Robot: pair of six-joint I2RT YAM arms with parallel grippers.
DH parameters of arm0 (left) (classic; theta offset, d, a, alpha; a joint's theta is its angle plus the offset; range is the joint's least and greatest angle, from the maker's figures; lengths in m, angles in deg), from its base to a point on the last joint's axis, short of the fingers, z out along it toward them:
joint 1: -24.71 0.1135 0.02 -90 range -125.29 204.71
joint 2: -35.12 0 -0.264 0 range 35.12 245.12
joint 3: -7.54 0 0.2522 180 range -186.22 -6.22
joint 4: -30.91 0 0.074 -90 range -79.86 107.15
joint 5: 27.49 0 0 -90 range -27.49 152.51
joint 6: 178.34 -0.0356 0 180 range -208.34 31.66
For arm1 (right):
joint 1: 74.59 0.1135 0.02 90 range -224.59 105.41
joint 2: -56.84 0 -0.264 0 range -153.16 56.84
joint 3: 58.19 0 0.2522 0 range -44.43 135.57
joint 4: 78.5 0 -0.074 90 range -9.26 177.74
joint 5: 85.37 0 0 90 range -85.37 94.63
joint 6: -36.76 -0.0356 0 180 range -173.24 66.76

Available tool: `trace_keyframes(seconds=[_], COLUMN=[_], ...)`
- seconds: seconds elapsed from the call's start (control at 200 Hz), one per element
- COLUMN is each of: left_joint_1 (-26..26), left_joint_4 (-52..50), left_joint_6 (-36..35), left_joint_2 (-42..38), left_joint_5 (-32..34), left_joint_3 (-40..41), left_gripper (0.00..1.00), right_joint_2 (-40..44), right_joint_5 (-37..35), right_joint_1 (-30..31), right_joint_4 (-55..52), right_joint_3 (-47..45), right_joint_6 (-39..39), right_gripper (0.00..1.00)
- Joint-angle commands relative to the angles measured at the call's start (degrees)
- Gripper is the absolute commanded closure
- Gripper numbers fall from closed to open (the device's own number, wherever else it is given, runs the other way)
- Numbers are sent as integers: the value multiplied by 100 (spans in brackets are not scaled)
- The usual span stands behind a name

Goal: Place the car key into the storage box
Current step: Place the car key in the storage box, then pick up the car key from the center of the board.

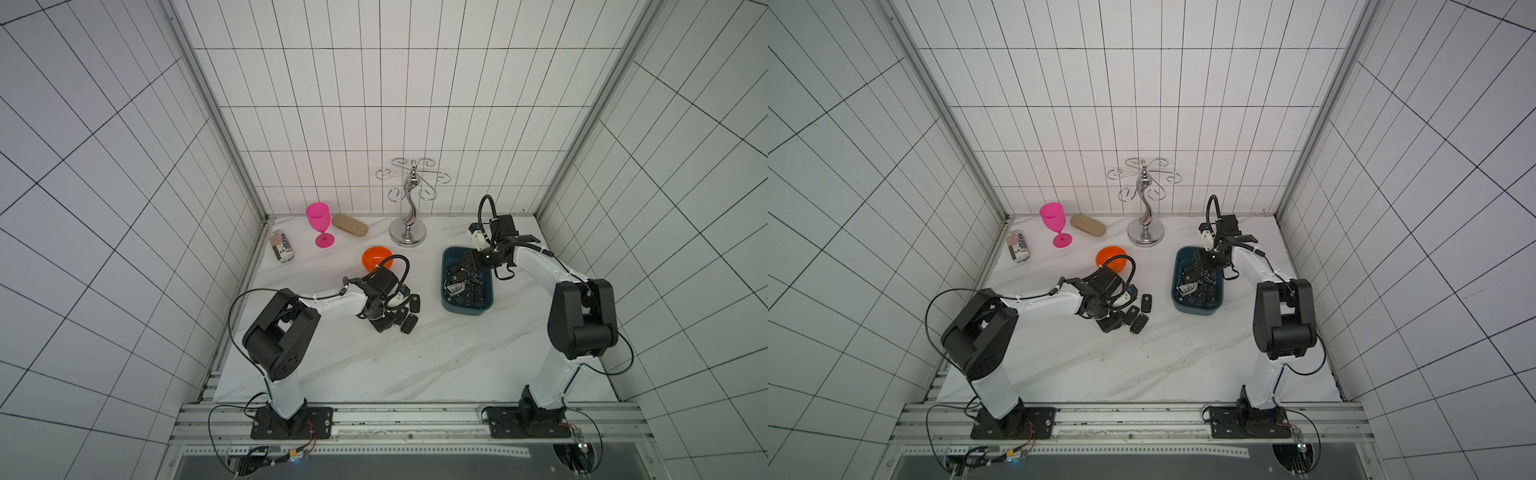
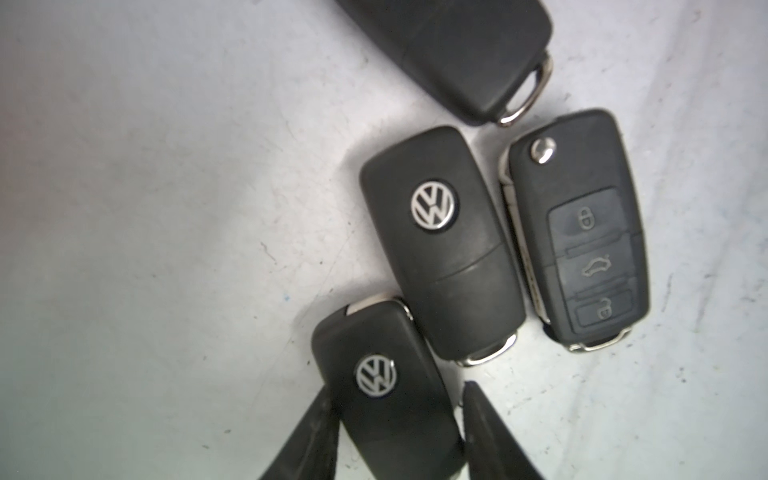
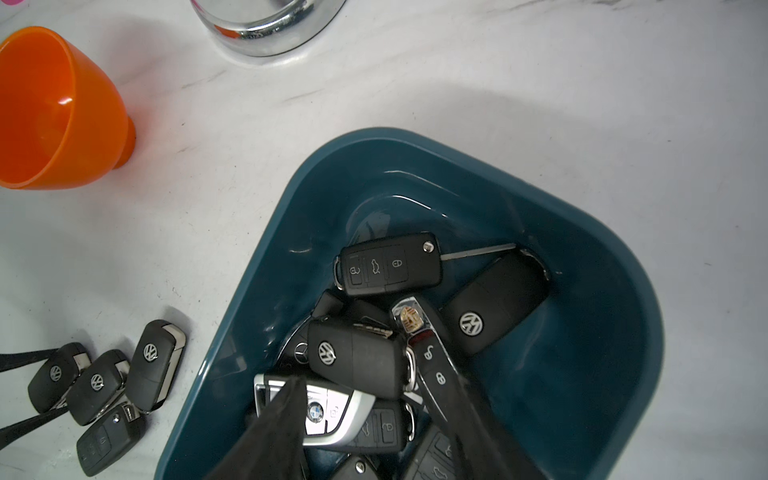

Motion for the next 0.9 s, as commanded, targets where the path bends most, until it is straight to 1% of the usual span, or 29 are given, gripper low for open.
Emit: trace_keyframes(seconds=[0.0, 0.065, 0.115, 0.14, 0.225, 0.35, 0.45, 0.53, 0.605, 0.705, 0.814, 0.894], left_joint_1=[2, 3, 3, 3, -2, 59, 90, 134, 143, 178, 170, 169], left_joint_4=[-387, -389, -414, -415, -347, -28, 189, 460, 721, 690, 716, 771], left_joint_6=[-19, -51, -96, -107, -141, -239, -501, -702, -797, -858, -890, -924], left_joint_2=[37, 23, 22, 23, -81, -597, -1027, -1310, -1412, -1295, -1145, -1073], left_joint_5=[-345, -387, -432, -439, -369, -204, 43, 135, 307, 283, 226, 244], left_joint_3=[130, 138, 138, 130, 162, 244, 126, -4, -181, -609, -868, -974], left_gripper=[70, 71, 82, 85, 85, 86, 86, 87, 89, 90, 91, 91], right_joint_2=[227, 260, 293, 316, 458, 750, 668, 576, 593, 662, 741, 810], right_joint_5=[137, 203, 310, 395, 969, 2015, 2940, 3502, 3888, 4306, 4654, 4762], right_joint_1=[-38, -41, -46, -49, -51, -31, -30, 5, 63, 175, 307, 422], right_joint_4=[18, 17, 18, 18, 75, 551, 606, 727, 880, 1041, 1409, 1477], right_joint_3=[-95, -113, -128, -136, -209, -523, -476, -522, -633, -713, -798, -831], right_joint_6=[5, 1, -10, -19, -134, -547, -901, -1217, -1438, -1725, -2197, -2315], right_gripper=[43, 43, 43, 43, 44, 45, 45, 45, 46, 45, 45, 45])
